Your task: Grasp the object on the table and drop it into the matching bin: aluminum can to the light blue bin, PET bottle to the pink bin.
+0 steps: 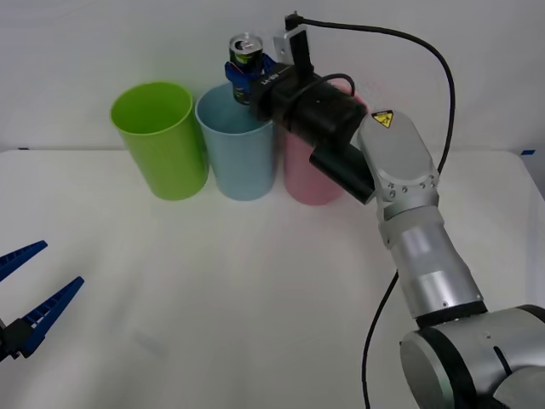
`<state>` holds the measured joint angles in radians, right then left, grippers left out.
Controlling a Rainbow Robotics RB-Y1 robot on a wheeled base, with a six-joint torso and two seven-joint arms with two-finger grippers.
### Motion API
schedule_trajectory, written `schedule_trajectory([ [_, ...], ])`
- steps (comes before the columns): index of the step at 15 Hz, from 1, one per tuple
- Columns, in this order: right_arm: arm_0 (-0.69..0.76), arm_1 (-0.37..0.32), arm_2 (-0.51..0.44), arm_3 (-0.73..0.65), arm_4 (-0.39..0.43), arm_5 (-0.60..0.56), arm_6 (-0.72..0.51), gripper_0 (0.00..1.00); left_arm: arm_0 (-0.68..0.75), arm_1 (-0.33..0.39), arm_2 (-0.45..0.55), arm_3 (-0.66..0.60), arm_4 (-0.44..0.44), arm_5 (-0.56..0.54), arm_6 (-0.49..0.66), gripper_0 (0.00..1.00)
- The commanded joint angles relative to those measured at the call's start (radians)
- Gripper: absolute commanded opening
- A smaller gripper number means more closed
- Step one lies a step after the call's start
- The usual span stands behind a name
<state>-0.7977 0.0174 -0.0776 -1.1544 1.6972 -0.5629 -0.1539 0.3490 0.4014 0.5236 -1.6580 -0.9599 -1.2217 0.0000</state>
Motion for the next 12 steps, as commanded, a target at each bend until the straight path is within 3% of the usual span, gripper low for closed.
schedule_trajectory([
  [1,-0.008,0.0,-0.008,0.016,0.018,0.024,0.002,0.0,0.0,0.0,0.0,0.0,0.0,0.0,0.0,1.0],
  [12,-0.011,0.0,0.01,0.059,0.025,0.032,0.025,0.0,0.0,0.0,0.0,0.0,0.0,0.0,0.0,1.0],
])
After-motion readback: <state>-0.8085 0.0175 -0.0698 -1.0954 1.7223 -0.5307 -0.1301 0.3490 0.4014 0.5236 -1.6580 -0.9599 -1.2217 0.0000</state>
